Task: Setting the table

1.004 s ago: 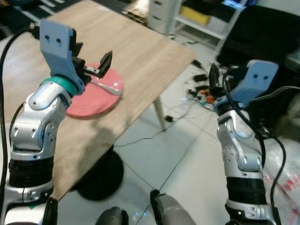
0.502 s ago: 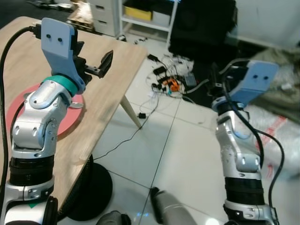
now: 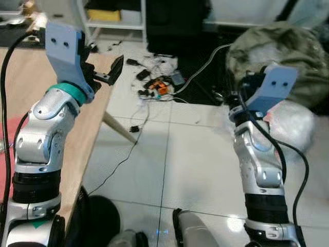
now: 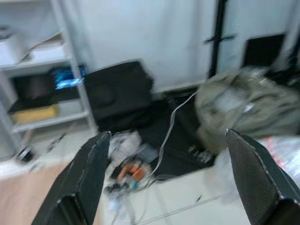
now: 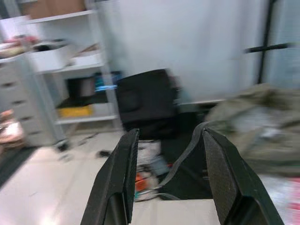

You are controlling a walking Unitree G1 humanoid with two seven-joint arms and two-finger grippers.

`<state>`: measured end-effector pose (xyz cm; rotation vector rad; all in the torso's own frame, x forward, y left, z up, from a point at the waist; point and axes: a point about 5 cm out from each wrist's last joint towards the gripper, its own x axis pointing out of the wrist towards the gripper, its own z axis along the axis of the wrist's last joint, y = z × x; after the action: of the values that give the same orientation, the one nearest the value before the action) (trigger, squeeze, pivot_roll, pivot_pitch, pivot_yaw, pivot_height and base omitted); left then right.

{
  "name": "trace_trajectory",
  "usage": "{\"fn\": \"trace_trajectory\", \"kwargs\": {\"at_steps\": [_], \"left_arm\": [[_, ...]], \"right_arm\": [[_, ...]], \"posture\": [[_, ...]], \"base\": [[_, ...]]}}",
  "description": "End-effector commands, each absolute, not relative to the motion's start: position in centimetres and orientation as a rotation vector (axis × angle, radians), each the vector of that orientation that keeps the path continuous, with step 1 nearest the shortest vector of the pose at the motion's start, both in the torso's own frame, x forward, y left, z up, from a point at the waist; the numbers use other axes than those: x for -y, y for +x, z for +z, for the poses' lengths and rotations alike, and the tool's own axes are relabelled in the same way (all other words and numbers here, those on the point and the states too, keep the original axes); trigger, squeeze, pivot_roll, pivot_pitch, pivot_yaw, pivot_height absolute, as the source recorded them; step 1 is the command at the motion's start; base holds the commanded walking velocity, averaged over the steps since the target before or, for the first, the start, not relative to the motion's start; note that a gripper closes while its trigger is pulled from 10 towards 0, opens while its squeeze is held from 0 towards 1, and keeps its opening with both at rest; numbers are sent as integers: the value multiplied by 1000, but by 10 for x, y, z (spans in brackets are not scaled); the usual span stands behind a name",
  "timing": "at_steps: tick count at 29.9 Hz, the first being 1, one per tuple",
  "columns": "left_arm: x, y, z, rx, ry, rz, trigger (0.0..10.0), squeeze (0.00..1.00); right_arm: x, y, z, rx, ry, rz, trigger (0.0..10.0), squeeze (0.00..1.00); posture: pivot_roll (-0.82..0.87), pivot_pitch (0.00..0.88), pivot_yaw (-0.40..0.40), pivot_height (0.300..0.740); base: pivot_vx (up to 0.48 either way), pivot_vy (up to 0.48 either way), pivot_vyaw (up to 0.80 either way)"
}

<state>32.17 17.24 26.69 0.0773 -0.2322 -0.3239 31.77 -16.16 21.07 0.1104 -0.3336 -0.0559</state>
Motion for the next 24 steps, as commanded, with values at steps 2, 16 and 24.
{"fn": "trace_trajectory", "kwargs": {"at_steps": [2,16,24], "left_arm": [[-175,321,264,224,84,-321,10000,0],[-174,321,264,227,80,-327,10000,0],[-174,320,263,226,78,-328,10000,0]], "right_arm": [[160,316,207,324,114,-54,10000,0],[161,316,207,321,109,-55,10000,0],[161,316,207,318,107,-56,10000,0]], "posture": [[-43,71,92,740],[-44,80,89,740],[-46,83,88,740]], "base": [[0,0,-800],[0,0,-800],[0,0,-800]]}}
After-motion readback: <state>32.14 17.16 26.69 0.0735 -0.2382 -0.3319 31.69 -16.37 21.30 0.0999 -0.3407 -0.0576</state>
